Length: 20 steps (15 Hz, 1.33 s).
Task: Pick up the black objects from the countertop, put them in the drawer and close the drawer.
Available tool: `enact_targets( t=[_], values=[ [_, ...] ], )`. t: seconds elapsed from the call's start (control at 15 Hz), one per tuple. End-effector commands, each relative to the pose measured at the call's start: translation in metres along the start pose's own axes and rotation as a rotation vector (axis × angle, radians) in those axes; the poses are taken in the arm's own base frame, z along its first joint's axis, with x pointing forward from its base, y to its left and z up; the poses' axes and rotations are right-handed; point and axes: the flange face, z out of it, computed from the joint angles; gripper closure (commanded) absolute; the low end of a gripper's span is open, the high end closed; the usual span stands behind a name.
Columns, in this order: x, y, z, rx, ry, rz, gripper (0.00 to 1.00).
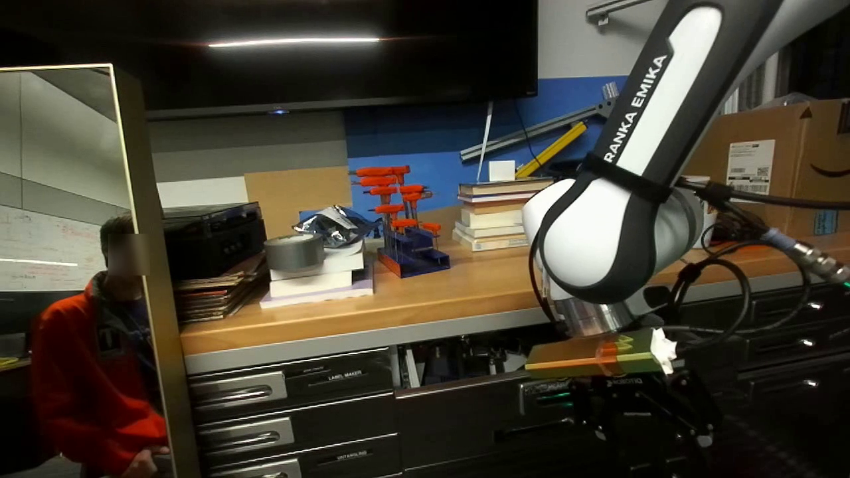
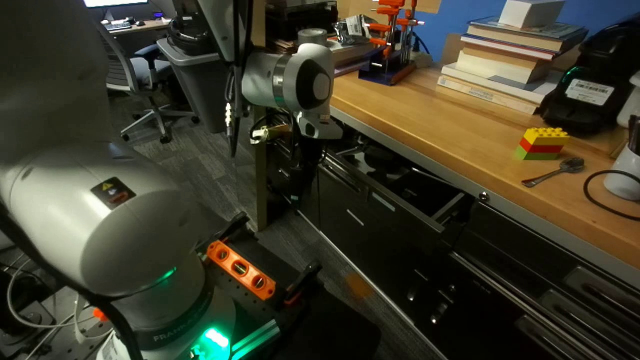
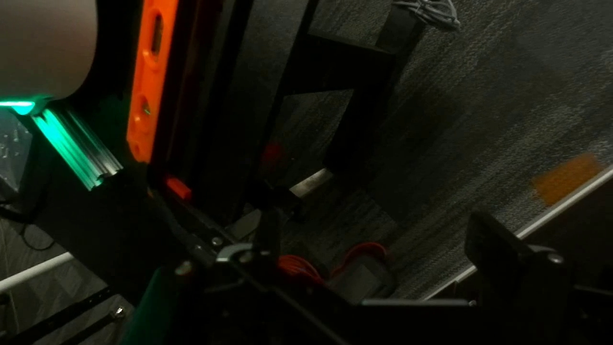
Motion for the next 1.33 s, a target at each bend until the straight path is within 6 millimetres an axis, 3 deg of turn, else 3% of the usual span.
enact_targets(
  t=[0.0, 0.8, 1.27],
  values=[
    [0.013, -0.018, 0.011, 0.091, -0.033, 0.087, 0.0],
    [0.045, -0.069, 0.038, 0.591, 0.044, 0.255, 0.0],
    [0.047, -0.141, 0.022, 0.769, 0.051, 0.222, 0.0]
  ],
)
